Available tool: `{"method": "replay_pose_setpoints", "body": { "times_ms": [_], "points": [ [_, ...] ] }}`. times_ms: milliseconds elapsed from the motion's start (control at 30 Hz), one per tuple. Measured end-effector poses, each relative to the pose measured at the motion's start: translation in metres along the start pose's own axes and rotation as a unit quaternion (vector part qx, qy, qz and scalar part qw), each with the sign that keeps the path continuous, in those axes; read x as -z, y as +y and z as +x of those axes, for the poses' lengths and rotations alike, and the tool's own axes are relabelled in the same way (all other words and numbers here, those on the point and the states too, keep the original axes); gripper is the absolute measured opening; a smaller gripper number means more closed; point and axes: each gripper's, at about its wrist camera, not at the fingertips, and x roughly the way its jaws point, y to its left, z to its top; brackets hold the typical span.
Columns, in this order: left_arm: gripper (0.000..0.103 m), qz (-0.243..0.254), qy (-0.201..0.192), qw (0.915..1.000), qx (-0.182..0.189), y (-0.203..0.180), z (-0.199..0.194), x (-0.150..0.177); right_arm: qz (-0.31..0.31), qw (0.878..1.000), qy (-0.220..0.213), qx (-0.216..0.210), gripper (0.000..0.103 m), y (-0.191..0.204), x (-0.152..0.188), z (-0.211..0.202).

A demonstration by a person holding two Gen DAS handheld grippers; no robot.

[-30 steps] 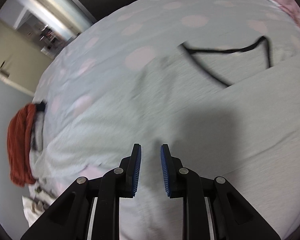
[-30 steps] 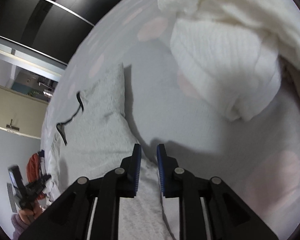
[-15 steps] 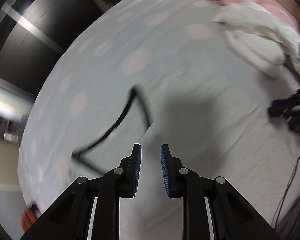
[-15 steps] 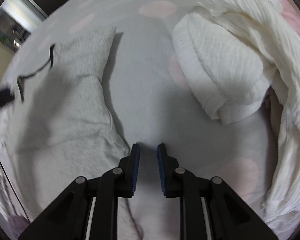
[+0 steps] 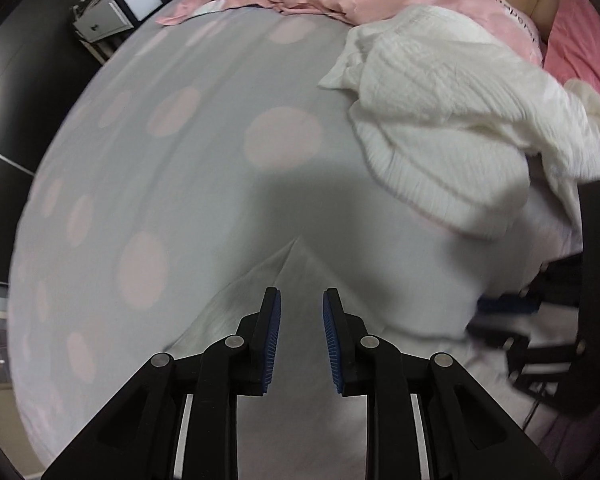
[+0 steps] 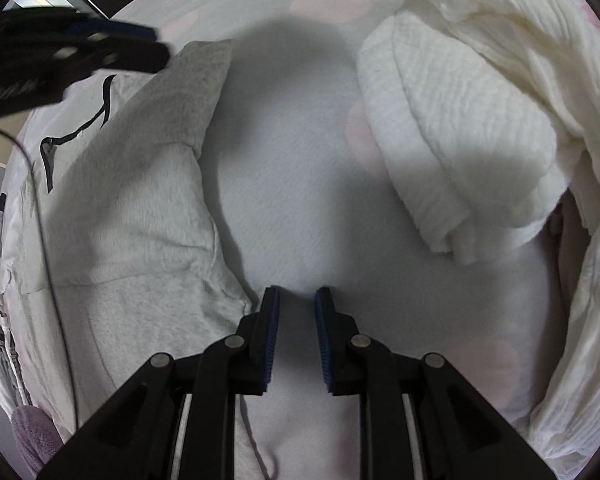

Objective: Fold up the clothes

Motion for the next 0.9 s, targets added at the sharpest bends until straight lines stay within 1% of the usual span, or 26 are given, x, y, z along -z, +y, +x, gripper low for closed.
{"method": "replay_pose_setpoints", "body": {
  "times_ms": [133, 233, 300, 333, 400, 433, 467, 500, 600, 667, 700, 733, 767, 833, 867, 900],
  "points": [
    [0.024, -0.004, 0.018, 0.9998, 0.0, -0.002, 0.023, -0.013, 0.0, 1.0, -0.003, -0.007, 0.018, -0.004, 0.0, 0.0],
    [0.023, -0.029, 0.034, 0.9989, 0.01, 0.003, 0.041, -0.018, 0.001, 1.0, -0.006, -0.009, 0.018, -0.006, 0.0, -0.001],
    [0.01, -0.05, 0.04, 0.9979, 0.012, 0.006, 0.049, -0.021, 0.002, 1.0, -0.008, -0.01, 0.018, -0.006, 0.001, -0.001],
    [0.008, -0.059, 0.037, 0.9975, 0.013, 0.008, 0.05, -0.022, 0.002, 1.0, -0.009, -0.01, 0.018, -0.007, 0.001, -0.001],
    [0.002, -0.081, 0.02, 0.9964, 0.014, 0.012, 0.048, -0.025, 0.002, 1.0, -0.01, -0.01, 0.018, -0.008, 0.002, -0.002],
    [0.001, -0.091, 0.01, 0.9957, 0.008, 0.014, 0.046, -0.026, 0.002, 1.0, -0.01, -0.011, 0.018, -0.009, 0.002, -0.002],
    [0.0, -0.102, 0.001, 0.9948, -0.009, 0.017, 0.044, -0.029, 0.002, 1.0, -0.01, -0.011, 0.018, -0.009, 0.002, -0.002],
    [0.0, -0.112, -0.007, 0.9934, -0.023, 0.02, 0.042, -0.031, 0.002, 1.0, -0.01, -0.01, 0.018, -0.009, 0.002, -0.002],
    [0.0, -0.136, -0.009, 0.9905, -0.02, 0.025, 0.043, -0.036, 0.001, 1.0, -0.01, -0.008, 0.018, -0.011, 0.002, -0.003],
    [0.0, -0.127, -0.011, 0.9917, -0.015, 0.022, 0.04, -0.037, 0.003, 1.0, -0.011, -0.014, 0.018, -0.014, 0.002, -0.003],
    [0.002, -0.122, -0.011, 0.9924, -0.014, 0.02, 0.038, -0.037, 0.005, 1.0, -0.011, -0.018, 0.018, -0.016, 0.002, -0.003],
    [0.002, -0.115, -0.006, 0.9933, -0.015, 0.018, 0.036, -0.037, 0.008, 1.0, -0.01, -0.022, 0.018, -0.018, 0.002, -0.004],
    [0.004, -0.107, -0.001, 0.9941, -0.017, 0.016, 0.035, -0.036, 0.012, 1.0, -0.01, -0.026, 0.018, -0.02, 0.002, -0.004],
    [0.014, -0.096, 0.013, 0.9951, -0.02, 0.013, 0.034, -0.034, 0.019, 0.999, -0.018, -0.032, 0.018, -0.023, 0.002, -0.009],
    [0.02, -0.093, 0.019, 0.9953, -0.019, 0.013, 0.034, -0.033, 0.022, 0.999, -0.023, -0.034, 0.018, -0.024, 0.002, -0.011],
    [0.022, -0.089, 0.023, 0.9956, -0.018, 0.011, 0.034, -0.032, 0.025, 0.999, -0.029, -0.036, 0.018, -0.025, 0.002, -0.014]
  ]
}}
